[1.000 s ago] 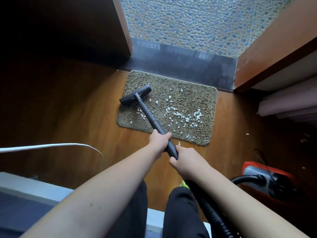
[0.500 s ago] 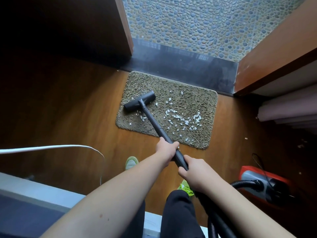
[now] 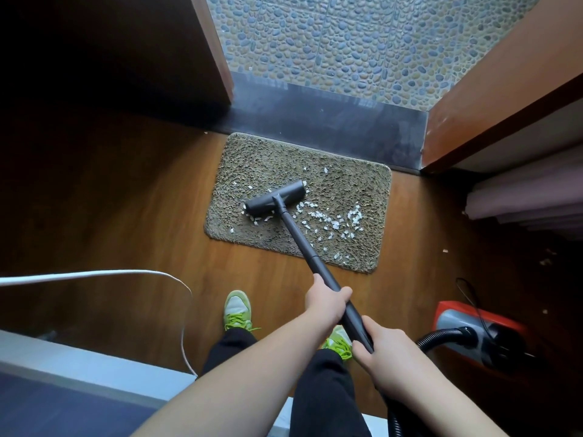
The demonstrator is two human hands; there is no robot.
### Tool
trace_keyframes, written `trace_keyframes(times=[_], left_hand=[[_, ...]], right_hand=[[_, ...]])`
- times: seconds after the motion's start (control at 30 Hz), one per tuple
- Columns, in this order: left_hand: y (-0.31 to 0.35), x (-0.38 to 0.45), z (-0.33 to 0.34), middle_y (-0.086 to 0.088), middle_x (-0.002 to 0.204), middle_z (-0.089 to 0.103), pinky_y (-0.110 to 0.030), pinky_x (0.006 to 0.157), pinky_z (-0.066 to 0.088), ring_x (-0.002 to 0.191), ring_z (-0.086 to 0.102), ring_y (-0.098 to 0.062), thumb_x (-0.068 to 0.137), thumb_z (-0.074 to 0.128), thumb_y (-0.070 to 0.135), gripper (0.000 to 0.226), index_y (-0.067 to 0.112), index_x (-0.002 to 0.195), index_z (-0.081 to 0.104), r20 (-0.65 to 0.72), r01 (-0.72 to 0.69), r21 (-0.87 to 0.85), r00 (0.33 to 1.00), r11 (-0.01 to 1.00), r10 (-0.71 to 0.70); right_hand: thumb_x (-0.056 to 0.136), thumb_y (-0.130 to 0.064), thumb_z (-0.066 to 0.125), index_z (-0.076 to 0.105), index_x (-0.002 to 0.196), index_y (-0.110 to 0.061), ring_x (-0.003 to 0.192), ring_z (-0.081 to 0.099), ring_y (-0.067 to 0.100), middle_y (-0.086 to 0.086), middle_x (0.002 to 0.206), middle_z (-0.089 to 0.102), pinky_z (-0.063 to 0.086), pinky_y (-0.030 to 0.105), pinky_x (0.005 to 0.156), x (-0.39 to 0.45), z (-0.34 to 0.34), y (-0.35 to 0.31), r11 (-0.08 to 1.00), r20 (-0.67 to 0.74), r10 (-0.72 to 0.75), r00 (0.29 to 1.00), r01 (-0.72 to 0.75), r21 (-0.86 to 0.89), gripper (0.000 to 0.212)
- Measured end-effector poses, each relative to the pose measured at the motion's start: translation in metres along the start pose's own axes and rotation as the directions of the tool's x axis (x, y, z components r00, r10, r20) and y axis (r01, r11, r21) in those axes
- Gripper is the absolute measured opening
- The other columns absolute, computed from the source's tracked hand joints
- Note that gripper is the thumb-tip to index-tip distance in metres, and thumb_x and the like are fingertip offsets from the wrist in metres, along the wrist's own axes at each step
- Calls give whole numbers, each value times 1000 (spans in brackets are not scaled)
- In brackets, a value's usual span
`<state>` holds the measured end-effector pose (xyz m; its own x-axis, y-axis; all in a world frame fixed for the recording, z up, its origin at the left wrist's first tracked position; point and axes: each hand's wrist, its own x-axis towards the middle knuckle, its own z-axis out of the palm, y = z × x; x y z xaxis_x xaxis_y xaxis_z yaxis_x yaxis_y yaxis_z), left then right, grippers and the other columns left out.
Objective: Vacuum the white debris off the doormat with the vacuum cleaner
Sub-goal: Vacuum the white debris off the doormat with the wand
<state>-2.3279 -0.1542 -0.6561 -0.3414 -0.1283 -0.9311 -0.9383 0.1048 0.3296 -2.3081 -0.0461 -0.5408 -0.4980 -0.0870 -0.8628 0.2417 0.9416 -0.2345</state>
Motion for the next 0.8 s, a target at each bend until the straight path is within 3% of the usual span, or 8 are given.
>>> trace_keyframes(times=[0.13,0.27,0.4,0.47,0.57,0.67,0.8], left_hand=[[-3,-8,12,-7,116,62,-40,82,59,93,65,-24,82,62,34,84,21,154,21,4,4,40,1000,999,-4],[-2,-17,23,-6,121,58,-37,89,56,99,63,-24,86,60,33,88,21,158,10,28,10,94,1000,996,-13],[2,-30,33,-2,120,54,-28,82,52,94,57,-20,89,57,32,85,19,158,9,61,-1,163,998,987,-9],[3,-35,39,-2,122,54,-28,79,52,95,57,-20,90,56,32,85,19,158,7,80,-3,186,997,983,-12],[3,-42,48,-4,130,54,-27,79,51,106,60,-22,91,56,33,85,20,158,6,95,3,214,995,977,-24],[-1,-49,56,-2,125,54,-30,86,53,100,59,-21,91,55,33,85,21,158,5,106,7,237,994,972,-33],[-6,-53,61,-4,138,51,-32,89,55,109,60,-23,91,55,34,86,23,158,3,97,18,243,994,970,-43]], right_hand=[[95,-40,44,45,104,-27,59,52,11,-4,76,57,41,25,54,-9,1,14,999,4,16,1000,-16,27,16],[95,-41,44,45,126,-29,60,52,9,-5,76,57,38,20,49,-18,2,27,998,-4,7,1000,-7,62,34],[95,-39,46,47,123,-36,61,52,8,-6,71,54,40,18,52,-30,1,36,994,-9,19,1000,-18,105,28],[95,-39,46,46,123,-36,67,55,8,-7,75,57,41,16,56,-35,1,41,991,-7,39,999,-38,126,28],[96,-41,46,41,138,-34,70,54,5,-9,85,59,40,13,58,-41,2,49,985,0,81,997,-80,155,43],[96,-41,46,37,143,-34,73,54,3,-9,90,58,41,12,62,-47,1,55,977,11,109,994,-109,182,48],[97,-43,45,30,150,-33,87,57,3,-9,107,60,42,10,77,-52,5,58,971,10,145,989,-144,193,56]])
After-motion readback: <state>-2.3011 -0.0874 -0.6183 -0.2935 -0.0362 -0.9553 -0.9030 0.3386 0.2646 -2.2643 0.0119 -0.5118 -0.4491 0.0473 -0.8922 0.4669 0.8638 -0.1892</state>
